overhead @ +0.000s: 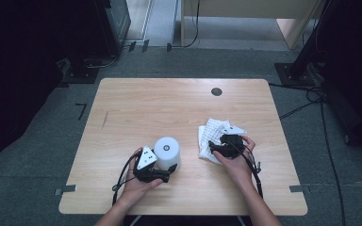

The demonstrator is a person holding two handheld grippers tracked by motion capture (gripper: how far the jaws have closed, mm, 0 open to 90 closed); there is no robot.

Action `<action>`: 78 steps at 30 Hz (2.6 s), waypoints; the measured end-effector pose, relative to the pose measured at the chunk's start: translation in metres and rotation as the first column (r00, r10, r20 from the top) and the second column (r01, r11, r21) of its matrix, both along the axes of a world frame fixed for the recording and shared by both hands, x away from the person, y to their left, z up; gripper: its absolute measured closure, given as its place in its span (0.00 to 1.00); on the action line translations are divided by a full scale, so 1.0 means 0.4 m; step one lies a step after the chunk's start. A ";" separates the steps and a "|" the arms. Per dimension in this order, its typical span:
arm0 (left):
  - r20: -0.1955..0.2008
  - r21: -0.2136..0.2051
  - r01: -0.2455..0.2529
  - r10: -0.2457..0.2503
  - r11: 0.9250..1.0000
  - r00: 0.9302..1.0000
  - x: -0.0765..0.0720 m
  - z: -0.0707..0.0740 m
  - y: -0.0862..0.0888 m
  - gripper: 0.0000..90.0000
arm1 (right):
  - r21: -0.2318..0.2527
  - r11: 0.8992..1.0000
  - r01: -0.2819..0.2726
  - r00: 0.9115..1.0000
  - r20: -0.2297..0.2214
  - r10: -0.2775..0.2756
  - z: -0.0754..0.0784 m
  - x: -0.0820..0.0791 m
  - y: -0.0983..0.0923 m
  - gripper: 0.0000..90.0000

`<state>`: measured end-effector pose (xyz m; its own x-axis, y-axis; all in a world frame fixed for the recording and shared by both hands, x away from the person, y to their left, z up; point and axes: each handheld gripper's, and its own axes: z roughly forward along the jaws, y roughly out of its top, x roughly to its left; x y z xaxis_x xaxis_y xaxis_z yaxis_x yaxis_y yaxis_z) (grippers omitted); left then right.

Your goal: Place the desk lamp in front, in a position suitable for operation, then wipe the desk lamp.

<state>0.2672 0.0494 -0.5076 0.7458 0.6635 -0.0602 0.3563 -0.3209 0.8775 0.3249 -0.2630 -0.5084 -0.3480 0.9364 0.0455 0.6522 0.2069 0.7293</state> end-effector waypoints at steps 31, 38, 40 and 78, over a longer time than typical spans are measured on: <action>0.009 0.040 0.002 -0.002 0.999 1.000 0.002 0.012 -0.010 0.09 | 0.173 0.967 -0.185 0.974 0.163 0.157 0.092 -0.127 -0.032 0.91; 0.022 0.033 0.032 -0.033 0.999 0.999 -0.007 0.018 -0.029 0.09 | 0.199 0.954 -0.223 0.959 0.219 0.179 0.139 -0.147 -0.016 0.90; 0.027 0.028 0.036 -0.037 0.999 0.999 -0.012 0.022 -0.034 0.09 | 0.203 0.951 -0.232 0.958 0.218 0.187 0.142 -0.150 -0.008 0.90; 0.038 0.006 0.048 -0.048 0.999 0.998 -0.013 0.017 -0.053 0.09 | 0.282 0.896 -0.344 0.921 0.285 0.265 0.170 -0.198 0.067 0.90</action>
<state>0.2618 0.0283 -0.5008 0.7787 0.6268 -0.0280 0.3065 -0.3411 0.8887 0.2457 -0.2363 -0.4404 -0.6512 0.7304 0.2062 0.3979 0.0972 0.9123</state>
